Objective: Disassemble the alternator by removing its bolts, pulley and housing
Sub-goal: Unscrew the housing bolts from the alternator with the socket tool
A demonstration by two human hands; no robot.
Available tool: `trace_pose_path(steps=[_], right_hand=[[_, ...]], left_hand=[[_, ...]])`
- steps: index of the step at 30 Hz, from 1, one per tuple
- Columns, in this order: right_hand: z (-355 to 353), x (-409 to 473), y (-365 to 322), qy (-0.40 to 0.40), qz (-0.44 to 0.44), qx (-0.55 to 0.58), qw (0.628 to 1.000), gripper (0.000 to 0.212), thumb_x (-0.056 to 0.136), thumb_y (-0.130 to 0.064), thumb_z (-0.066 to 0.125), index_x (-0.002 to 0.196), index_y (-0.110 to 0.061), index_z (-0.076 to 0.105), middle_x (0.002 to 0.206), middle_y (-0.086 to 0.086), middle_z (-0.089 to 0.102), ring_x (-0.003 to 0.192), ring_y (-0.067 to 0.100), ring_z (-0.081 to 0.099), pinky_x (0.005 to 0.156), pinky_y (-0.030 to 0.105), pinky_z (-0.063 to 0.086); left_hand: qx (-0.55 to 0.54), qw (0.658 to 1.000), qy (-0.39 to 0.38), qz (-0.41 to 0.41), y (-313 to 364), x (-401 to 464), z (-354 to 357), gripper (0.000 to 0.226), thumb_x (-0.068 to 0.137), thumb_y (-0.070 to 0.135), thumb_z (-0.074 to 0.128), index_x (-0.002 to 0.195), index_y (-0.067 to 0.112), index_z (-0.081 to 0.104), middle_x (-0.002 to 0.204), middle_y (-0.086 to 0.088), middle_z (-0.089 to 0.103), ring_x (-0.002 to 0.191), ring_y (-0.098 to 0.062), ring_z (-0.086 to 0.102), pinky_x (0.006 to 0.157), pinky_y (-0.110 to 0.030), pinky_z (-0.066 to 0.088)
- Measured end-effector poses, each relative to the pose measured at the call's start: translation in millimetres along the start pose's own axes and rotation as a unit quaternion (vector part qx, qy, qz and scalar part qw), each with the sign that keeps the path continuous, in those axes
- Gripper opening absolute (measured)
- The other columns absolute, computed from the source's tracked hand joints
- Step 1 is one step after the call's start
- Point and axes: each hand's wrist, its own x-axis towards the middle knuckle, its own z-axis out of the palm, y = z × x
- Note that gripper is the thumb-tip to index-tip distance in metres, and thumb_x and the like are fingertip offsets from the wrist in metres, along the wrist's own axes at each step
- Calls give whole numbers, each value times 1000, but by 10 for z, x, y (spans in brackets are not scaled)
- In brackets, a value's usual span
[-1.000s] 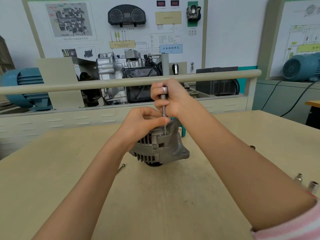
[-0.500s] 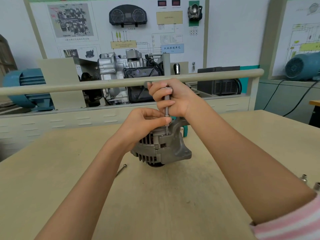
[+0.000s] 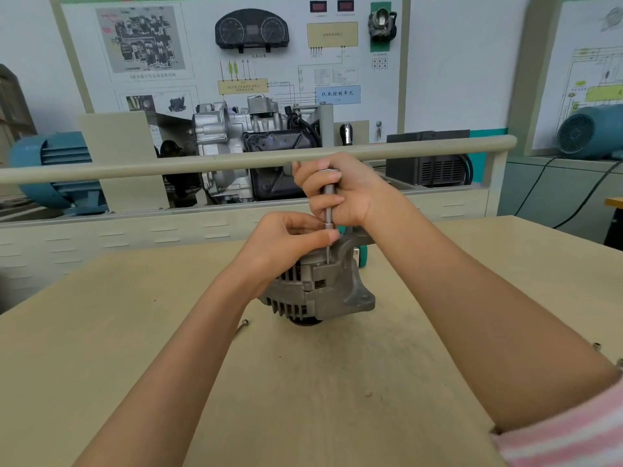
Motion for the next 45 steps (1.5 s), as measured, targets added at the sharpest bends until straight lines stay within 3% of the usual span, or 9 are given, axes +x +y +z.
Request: trace_pose_path(steps=[4, 10, 19, 22, 26, 36, 39, 42, 45], right_hand=[[34, -24, 35, 11, -9, 12, 1000, 26, 97, -9, 28, 77, -14, 44, 44, -10, 39, 27, 1, 35, 30, 10, 9], [210, 15, 274, 327, -336, 26, 883, 18, 94, -1, 23, 98, -10, 37, 66, 4, 48, 31, 8, 43, 29, 15, 23], [15, -18, 9, -13, 4, -1, 1000, 26, 98, -9, 27, 81, -12, 46, 42, -9, 40, 26, 1, 34, 29, 11, 10], [115, -29, 104, 96, -88, 0, 991, 25, 95, -4, 26, 79, -13, 44, 46, -8, 43, 28, 1, 36, 26, 13, 12], [230, -5, 348, 317, -365, 0, 875, 14, 99, -6, 21, 94, -11, 34, 73, 6, 48, 41, 12, 43, 30, 14, 25], [52, -58, 23, 34, -26, -15, 999, 32, 97, -8, 24, 70, -16, 39, 43, -10, 40, 26, 2, 32, 29, 12, 9], [157, -46, 149, 151, -140, -16, 978, 27, 94, -4, 23, 77, -13, 42, 50, -5, 44, 29, 2, 34, 26, 13, 14], [267, 36, 358, 327, -361, -18, 873, 18, 100, -10, 21, 105, -10, 38, 69, 6, 47, 33, 7, 42, 29, 15, 27], [276, 38, 301, 311, -294, -31, 903, 20, 96, -5, 23, 99, -10, 42, 65, 2, 46, 31, 6, 40, 28, 14, 20]], left_hand=[[-6, 1000, 1, 1, 2, -7, -25, 6, 79, 18, 76, 78, 23, 73, 76, 6, 75, 73, -4, 69, 68, -13, 54], [5, 1000, 15, 12, 10, 2, 18, 17, 81, 8, 72, 72, 21, 70, 63, 12, 70, 62, 3, 65, 57, -9, 48], [-3, 1000, 18, -12, 37, -18, 30, 7, 76, 19, 79, 74, 23, 73, 74, 5, 74, 72, -7, 69, 73, -21, 55], [6, 999, 32, -19, 36, -11, 47, 9, 75, 18, 80, 72, 22, 72, 77, 1, 74, 76, -13, 69, 82, -31, 56], [46, 998, 43, -10, 37, 9, 78, 15, 80, 8, 72, 76, 23, 71, 80, -2, 74, 82, -19, 69, 88, -40, 55], [-6, 1000, 25, -13, 46, -32, 31, 5, 77, 18, 79, 76, 21, 74, 75, 4, 75, 71, -4, 68, 72, -17, 53], [4, 999, 37, -15, 50, -24, 50, 13, 76, 14, 79, 70, 24, 72, 69, 7, 73, 68, -5, 67, 75, -23, 55], [46, 997, 59, -9, 39, -13, 57, 23, 80, 5, 70, 67, 25, 70, 70, 3, 72, 74, -15, 67, 81, -35, 54], [23, 998, 52, -15, 41, -24, 53, 15, 79, 9, 73, 72, 22, 72, 76, -1, 74, 79, -18, 69, 82, -35, 55]])
